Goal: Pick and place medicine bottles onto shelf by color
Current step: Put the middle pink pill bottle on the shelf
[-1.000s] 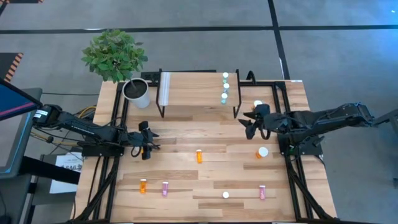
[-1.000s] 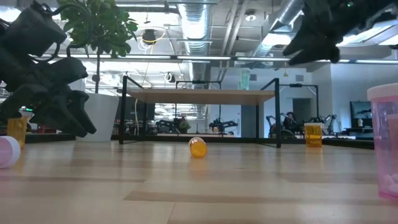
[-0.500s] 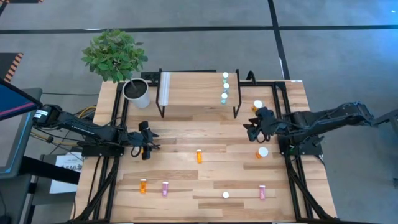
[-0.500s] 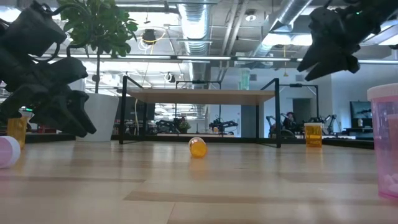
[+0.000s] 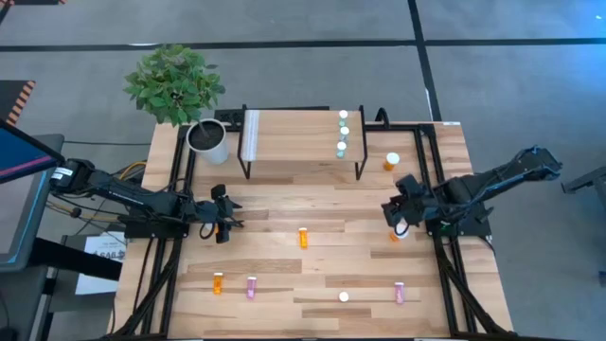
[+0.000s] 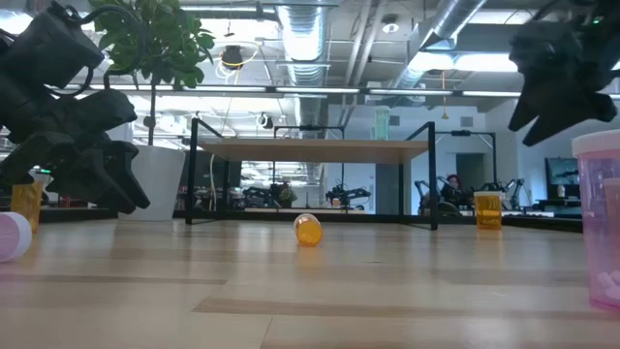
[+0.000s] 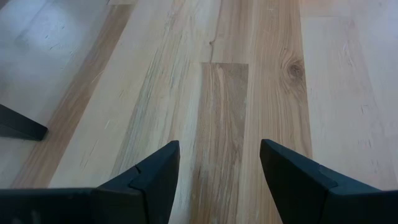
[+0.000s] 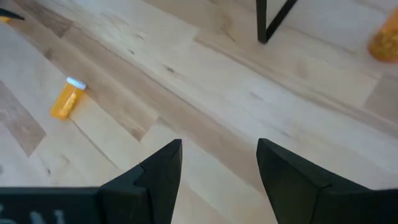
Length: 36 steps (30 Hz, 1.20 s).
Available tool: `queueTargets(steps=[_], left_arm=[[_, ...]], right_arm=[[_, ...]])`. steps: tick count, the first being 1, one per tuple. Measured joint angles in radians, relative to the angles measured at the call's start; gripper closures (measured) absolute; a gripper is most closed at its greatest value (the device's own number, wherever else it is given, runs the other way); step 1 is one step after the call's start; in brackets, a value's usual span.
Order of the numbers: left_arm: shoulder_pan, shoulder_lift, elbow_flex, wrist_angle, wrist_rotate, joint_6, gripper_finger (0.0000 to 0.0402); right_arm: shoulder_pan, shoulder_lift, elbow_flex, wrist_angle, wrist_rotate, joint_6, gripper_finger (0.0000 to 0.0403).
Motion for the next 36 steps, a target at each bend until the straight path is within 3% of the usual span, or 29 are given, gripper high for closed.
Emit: queueTargets(steps=[11,24,36], left_arm=[[0.000,0.000,0.000,0.000,0.000,0.000,0.0189],[0.000,0.000,0.000,0.000,0.000,0.000,0.0189],[0.000,0.000,0.000,0.000,0.000,0.000,0.0189]], right_arm=[[0.038,0.028,0.000,0.042,0.001,-0.028,0.0173],[0.131,0.118,0.000,0.472,-0.002,-0.433,0.0173],[0.182,0.119,0.000,0.715,-0.031,-0.527,0.0173]])
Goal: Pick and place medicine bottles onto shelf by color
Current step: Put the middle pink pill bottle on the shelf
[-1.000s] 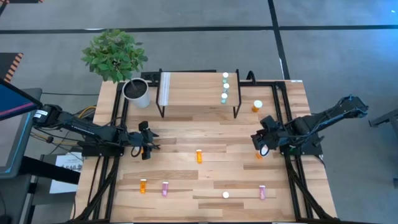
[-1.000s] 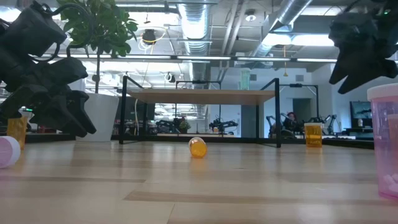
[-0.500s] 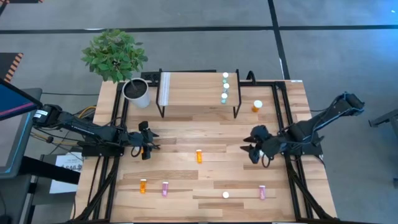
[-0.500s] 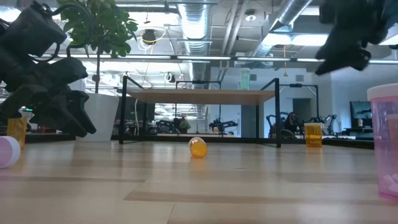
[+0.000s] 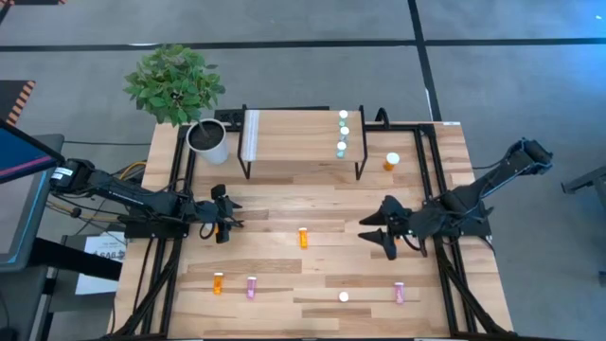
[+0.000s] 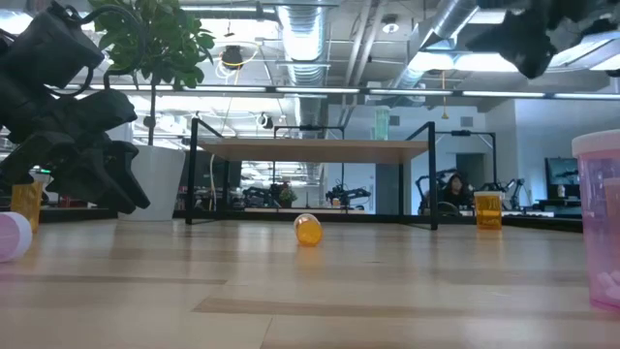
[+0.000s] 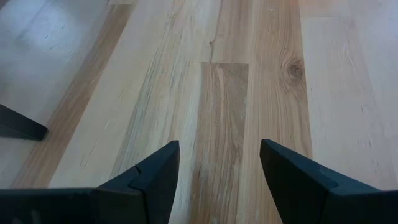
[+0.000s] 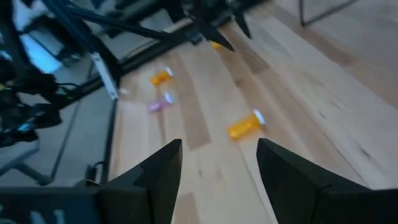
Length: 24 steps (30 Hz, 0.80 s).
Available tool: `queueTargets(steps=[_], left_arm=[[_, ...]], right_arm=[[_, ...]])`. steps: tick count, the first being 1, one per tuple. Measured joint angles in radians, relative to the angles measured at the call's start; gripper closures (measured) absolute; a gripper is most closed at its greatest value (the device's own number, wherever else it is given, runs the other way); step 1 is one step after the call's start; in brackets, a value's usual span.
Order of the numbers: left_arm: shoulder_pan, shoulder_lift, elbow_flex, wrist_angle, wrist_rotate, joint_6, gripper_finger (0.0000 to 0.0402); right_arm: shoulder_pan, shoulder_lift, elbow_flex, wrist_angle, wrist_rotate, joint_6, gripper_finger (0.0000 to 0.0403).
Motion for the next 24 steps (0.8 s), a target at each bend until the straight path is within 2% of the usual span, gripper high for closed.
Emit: queueTargets(steps=[6,11,17,24], left_arm=[[0.000,0.000,0.000,0.000,0.000,0.000,0.0189],[0.000,0.000,0.000,0.000,0.000,0.000,0.0189],[0.000,0.000,0.000,0.000,0.000,0.000,0.0189],[0.000,0.000,0.000,0.000,0.000,0.000,0.0189]], right_arm=[[0.025,0.003,0.000,0.019,0.004,-0.014,0.0173],[0.014,0.059,0.001,0.031,0.012,-0.011,0.0173],[0.039,0.187,0.016,0.051,-0.132,0.095,0.0173],[0.090,0.342,0.118,0.014,-0.223,0.175,0.0173]])
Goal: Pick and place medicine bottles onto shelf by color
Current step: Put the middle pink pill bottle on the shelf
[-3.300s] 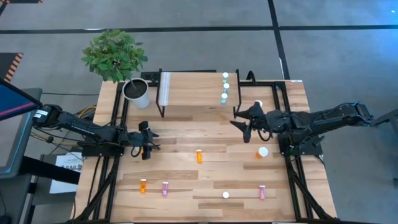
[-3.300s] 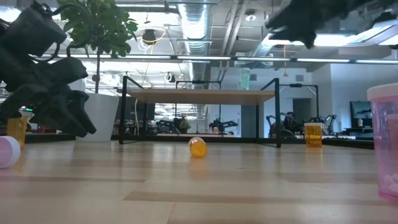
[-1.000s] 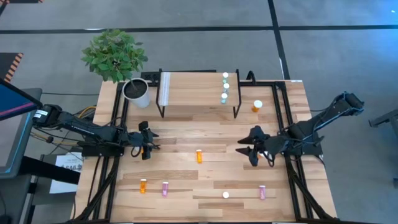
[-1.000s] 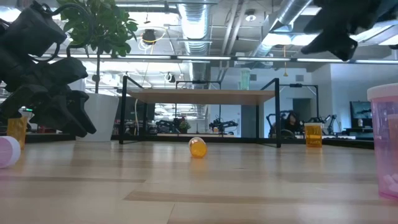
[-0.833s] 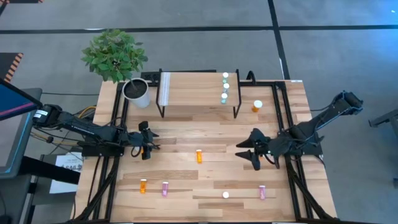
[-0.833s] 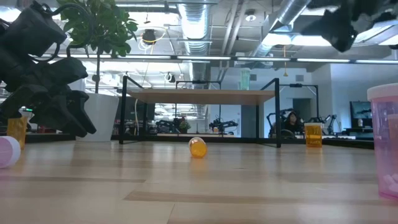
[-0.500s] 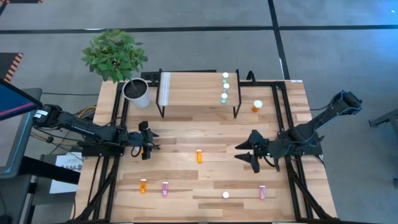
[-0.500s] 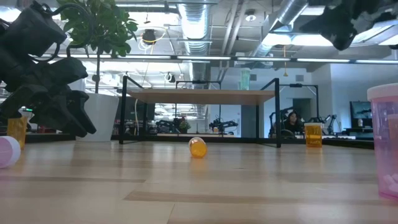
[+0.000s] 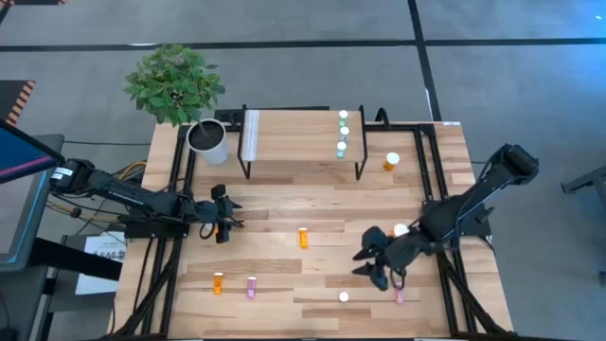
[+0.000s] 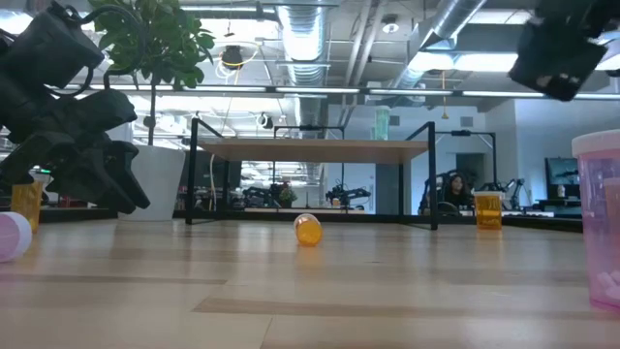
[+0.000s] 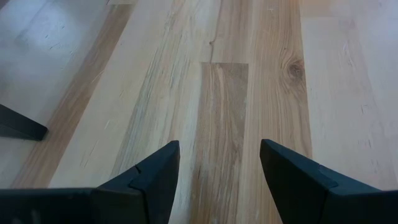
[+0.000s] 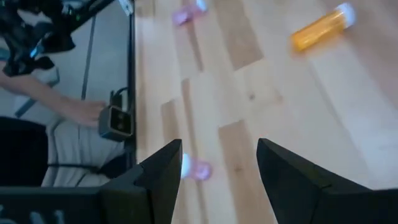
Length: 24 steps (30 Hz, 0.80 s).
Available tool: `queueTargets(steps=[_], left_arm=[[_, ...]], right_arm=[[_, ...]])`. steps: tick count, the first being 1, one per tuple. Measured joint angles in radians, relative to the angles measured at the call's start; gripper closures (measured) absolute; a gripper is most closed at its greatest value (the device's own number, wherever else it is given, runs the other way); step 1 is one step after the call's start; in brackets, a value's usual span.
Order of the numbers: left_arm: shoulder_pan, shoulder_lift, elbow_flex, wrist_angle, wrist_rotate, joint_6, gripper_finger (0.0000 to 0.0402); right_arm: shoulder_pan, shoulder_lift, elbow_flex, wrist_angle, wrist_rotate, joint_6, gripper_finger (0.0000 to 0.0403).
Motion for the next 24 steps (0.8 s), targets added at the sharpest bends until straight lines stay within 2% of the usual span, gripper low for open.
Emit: queueTargets(steps=[4,11,16,24], left_arm=[[0.000,0.000,0.000,0.000,0.000,0.000,0.0189],[0.000,0.000,0.000,0.000,0.000,0.000,0.0189],[0.000,0.000,0.000,0.000,0.000,0.000,0.0189],[0.000,0.000,0.000,0.000,-0.001,0.022,0.0189]], right_arm=[[0.029,0.100,0.120,-0.025,-0.015,-0.033,0.0173],[0.075,0.275,0.340,-0.219,-0.013,-0.101,0.0173],[0.075,0.369,0.388,-0.243,-0.059,-0.094,0.0173],[0.078,0.462,0.427,-0.256,-0.063,-0.065,0.0173]])
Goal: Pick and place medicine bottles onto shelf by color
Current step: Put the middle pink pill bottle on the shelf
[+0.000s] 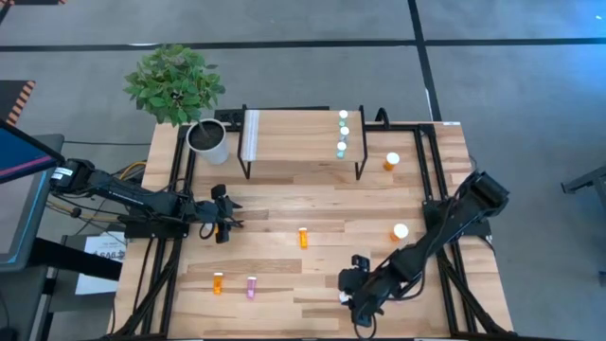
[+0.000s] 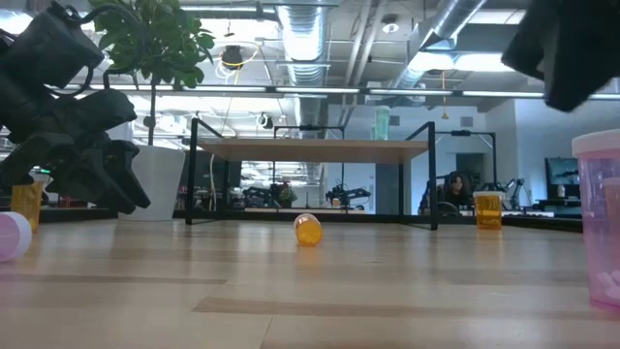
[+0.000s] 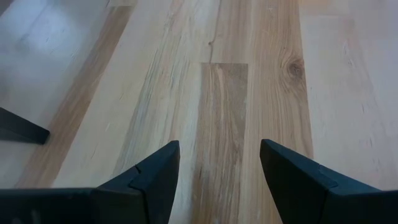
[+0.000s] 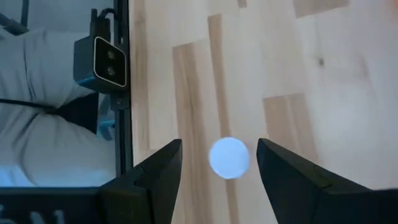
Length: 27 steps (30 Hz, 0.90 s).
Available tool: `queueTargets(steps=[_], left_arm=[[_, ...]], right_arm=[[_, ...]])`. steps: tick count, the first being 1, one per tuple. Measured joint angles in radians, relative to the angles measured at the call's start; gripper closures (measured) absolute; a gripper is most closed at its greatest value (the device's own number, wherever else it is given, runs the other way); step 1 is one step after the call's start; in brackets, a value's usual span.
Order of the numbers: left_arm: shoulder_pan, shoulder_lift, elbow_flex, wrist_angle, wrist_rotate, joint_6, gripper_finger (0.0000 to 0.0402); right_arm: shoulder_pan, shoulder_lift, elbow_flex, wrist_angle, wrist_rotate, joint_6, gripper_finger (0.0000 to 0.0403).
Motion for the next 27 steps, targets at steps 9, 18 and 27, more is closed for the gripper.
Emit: queueTargets(steps=[9,18,27], left_arm=[[0.000,0.000,0.000,0.000,0.000,-0.004,0.0189],[0.000,0.000,0.000,0.000,0.000,-0.006,0.0189],[0.000,0.000,0.000,0.000,0.000,-0.007,0.0189]], right_arm=[[0.012,0.049,0.000,-0.027,0.005,0.041,0.0182],[0.023,0.049,0.000,-0.028,0.065,0.034,0.0206],[0.030,0.126,-0.002,0.020,0.063,0.017,0.0213]])
